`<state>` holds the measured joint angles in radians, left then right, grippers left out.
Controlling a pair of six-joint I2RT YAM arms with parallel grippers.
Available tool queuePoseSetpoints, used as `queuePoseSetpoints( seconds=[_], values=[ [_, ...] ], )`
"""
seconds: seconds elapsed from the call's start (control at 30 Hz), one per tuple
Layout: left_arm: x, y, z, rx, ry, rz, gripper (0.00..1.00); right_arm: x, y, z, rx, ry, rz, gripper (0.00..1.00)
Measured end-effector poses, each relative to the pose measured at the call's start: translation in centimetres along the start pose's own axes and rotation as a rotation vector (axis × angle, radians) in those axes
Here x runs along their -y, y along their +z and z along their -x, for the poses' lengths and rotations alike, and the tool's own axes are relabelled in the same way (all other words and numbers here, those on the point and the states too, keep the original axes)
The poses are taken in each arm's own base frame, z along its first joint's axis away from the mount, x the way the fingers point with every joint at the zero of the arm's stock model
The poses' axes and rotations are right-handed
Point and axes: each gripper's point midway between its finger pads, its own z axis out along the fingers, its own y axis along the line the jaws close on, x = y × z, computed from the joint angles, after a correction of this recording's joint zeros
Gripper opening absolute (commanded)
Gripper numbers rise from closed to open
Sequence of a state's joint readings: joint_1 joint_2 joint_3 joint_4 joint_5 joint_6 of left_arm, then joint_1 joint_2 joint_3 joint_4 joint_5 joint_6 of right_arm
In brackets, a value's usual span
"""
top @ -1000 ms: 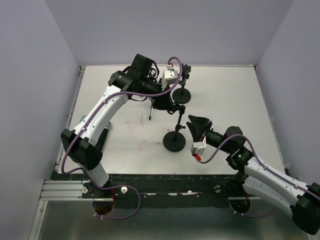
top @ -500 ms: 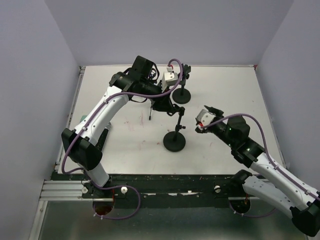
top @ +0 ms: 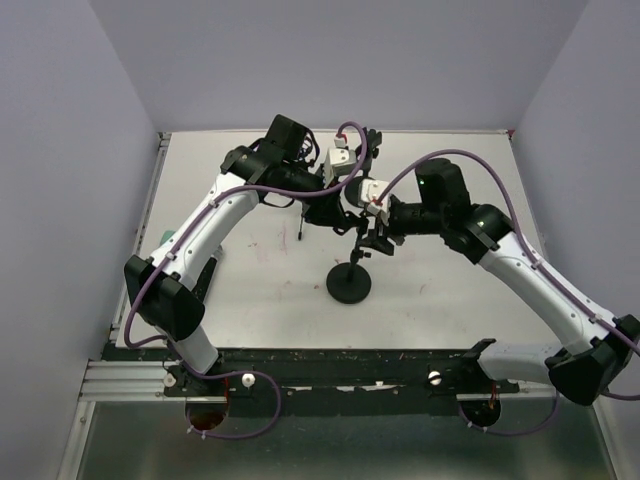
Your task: Remove the microphone from the stand
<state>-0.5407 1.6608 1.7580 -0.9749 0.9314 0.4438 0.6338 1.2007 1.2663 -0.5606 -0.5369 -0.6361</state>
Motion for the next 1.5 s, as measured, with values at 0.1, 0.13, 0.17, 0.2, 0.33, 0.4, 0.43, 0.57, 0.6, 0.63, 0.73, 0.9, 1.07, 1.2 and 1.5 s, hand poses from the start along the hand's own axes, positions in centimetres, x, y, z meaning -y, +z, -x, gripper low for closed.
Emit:
queuePoseSetpoints(
  seconds=[0.1, 0.13, 0.17, 0.2, 0.33, 0.4, 0.43, 0.57, 0.6, 0.63, 0.73, 0.9, 1.07, 1.2, 1.5],
  values=[
    [-0.1, 0.3, -0.8, -0.013, -0.009, -0.004, 0.31, -1.2, 1.3, -1.7, -0.041, 0.022, 0.09, 0.65],
    [-0.2, 0.4, -1.1, -0.017, -0.012, -0.006, 0.31, -1.4, 1.5, -2.0, -0.05, 0.027, 0.109, 0.65],
    [-0.2, 0.6, -1.7, -0.025, -0.017, -0.01, 0.32, -1.8, 1.6, -2.3, -0.059, 0.035, 0.126, 0.65],
    [-0.3, 1.0, -2.5, -0.036, -0.027, -0.015, 0.31, -2.3, 1.7, -2.8, -0.072, 0.045, 0.152, 0.65],
    [-0.4, 1.8, -5.1, -0.074, -0.068, -0.032, 0.31, -2.8, 1.6, -3.2, -0.084, 0.052, 0.175, 0.66],
    [-0.3, 2.1, -6.0, -0.085, -0.086, -0.039, 0.31, -2.8, 1.6, -3.2, -0.083, 0.045, 0.178, 0.66],
    [-0.3, 2.1, -6.1, -0.088, -0.09, -0.04, 0.31, -2.9, 1.7, -3.4, -0.085, 0.044, 0.18, 0.66],
    [-0.5, 2.1, -6.0, -0.087, -0.083, -0.032, 0.48, -3.4, 2.1, -4.6, -0.099, 0.041, 0.193, 0.65],
    [-0.5, 2.1, -6.0, -0.087, -0.082, -0.028, 0.55, -3.6, 2.3, -5.0, -0.104, 0.042, 0.197, 0.65],
    [-0.7, 2.0, -5.9, -0.088, -0.078, -0.022, 0.6, -3.6, 2.5, -5.3, -0.107, 0.041, 0.198, 0.65],
    [-0.9, 1.9, -5.7, -0.09, -0.082, -0.003, 0.69, -3.8, 3.5, -6.6, -0.114, 0.047, 0.204, 0.65],
    [-1.3, 1.2, -5.4, -0.094, -0.081, 0.046, 0.99, -3.7, 4.9, -7.9, -0.116, 0.05, 0.2, 0.65],
    [-0.8, -0.4, -4.2, -0.059, -0.061, 0.09, 0.98, -3.2, 5.8, -8.1, -0.102, 0.044, 0.189, 0.59],
    [-0.8, -1.5, -3.6, -0.037, -0.056, 0.131, 0.97, -3.0, 6.5, -8.8, -0.104, 0.085, 0.169, 0.46],
    [-3.5, -2.9, -4.1, -0.046, -0.104, 0.278, 0.94, -0.6, 6.6, -10.9, -0.162, 0.283, -0.08, 0.1]
  ],
)
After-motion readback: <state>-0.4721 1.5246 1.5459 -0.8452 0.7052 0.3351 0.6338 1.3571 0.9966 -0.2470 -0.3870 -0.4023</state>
